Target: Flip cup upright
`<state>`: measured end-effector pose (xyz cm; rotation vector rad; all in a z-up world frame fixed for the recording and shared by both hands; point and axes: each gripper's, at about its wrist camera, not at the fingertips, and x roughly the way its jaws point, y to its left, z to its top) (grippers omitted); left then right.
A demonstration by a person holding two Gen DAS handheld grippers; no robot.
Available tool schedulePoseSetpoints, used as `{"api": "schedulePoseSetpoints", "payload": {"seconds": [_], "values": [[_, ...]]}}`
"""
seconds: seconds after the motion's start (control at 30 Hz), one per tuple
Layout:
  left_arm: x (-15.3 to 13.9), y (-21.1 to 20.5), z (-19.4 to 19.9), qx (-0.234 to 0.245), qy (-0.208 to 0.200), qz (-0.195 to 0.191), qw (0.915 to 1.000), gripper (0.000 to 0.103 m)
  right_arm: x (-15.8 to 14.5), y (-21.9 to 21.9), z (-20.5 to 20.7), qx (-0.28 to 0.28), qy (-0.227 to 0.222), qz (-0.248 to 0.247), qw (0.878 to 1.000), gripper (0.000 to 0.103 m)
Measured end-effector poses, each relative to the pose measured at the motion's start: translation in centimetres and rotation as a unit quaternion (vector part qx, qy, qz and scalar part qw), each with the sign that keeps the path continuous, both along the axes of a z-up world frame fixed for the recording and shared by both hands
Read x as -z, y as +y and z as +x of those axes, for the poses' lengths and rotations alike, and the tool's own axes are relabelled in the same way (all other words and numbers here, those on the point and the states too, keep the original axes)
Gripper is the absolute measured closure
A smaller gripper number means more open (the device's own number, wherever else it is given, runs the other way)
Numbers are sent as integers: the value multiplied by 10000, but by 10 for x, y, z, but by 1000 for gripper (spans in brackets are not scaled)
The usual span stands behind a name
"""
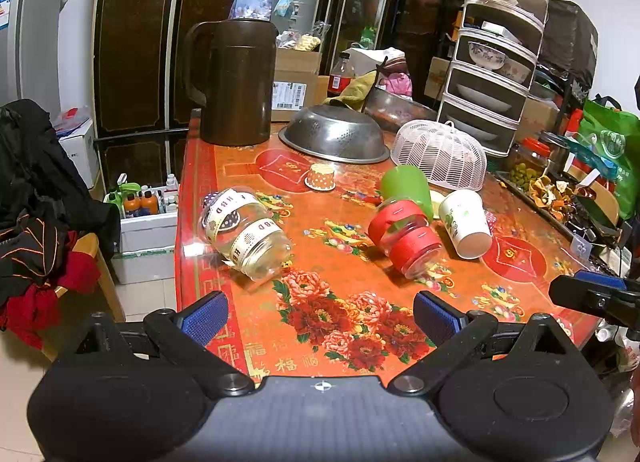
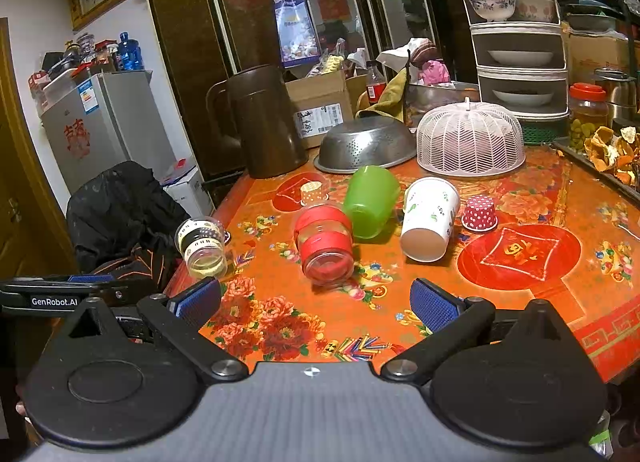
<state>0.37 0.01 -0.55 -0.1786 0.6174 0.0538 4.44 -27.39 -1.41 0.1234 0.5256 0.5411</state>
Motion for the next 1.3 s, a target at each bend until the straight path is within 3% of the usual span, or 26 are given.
{"api": "schedulePoseSetpoints", "payload": {"seconds": [1.3], "values": [[3, -5, 10, -79, 165, 29, 9998, 3, 7, -7, 6, 9, 117, 60, 9999, 1]]}}
